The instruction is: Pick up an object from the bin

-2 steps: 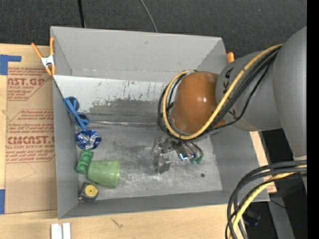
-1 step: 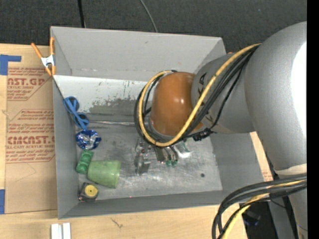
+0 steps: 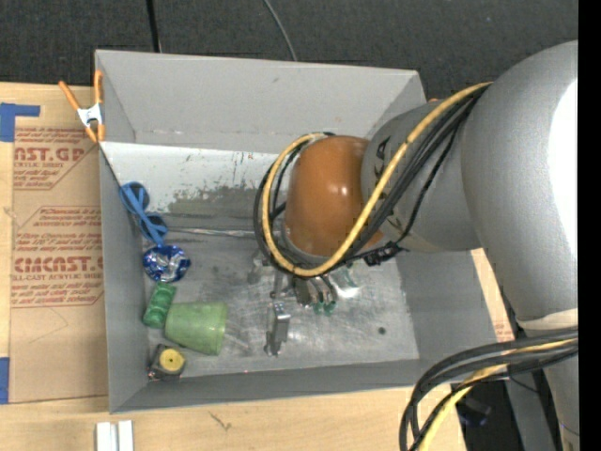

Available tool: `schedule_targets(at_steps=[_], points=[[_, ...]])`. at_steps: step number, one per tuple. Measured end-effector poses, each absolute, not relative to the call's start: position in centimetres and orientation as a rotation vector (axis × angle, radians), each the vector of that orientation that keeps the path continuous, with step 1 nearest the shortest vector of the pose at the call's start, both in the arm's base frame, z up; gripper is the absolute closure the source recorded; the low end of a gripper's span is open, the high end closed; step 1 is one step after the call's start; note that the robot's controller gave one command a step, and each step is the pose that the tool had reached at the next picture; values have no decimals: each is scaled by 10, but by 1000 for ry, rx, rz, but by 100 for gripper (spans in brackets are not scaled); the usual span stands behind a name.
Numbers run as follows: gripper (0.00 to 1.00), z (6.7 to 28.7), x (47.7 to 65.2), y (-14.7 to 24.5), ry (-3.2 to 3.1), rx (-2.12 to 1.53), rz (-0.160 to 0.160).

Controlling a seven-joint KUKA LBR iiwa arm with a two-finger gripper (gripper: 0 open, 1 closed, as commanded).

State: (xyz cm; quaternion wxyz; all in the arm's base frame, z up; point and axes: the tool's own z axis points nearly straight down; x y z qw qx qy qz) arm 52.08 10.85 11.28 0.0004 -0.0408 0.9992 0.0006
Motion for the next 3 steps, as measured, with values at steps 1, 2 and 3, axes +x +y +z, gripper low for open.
schedule_targets(at_steps=[1,2,3], points=[[0,71,572,88,3125,-222,6],[0,113,588,53,3093,-520,-2],[0,74,524,-7,3058,-671,0]])
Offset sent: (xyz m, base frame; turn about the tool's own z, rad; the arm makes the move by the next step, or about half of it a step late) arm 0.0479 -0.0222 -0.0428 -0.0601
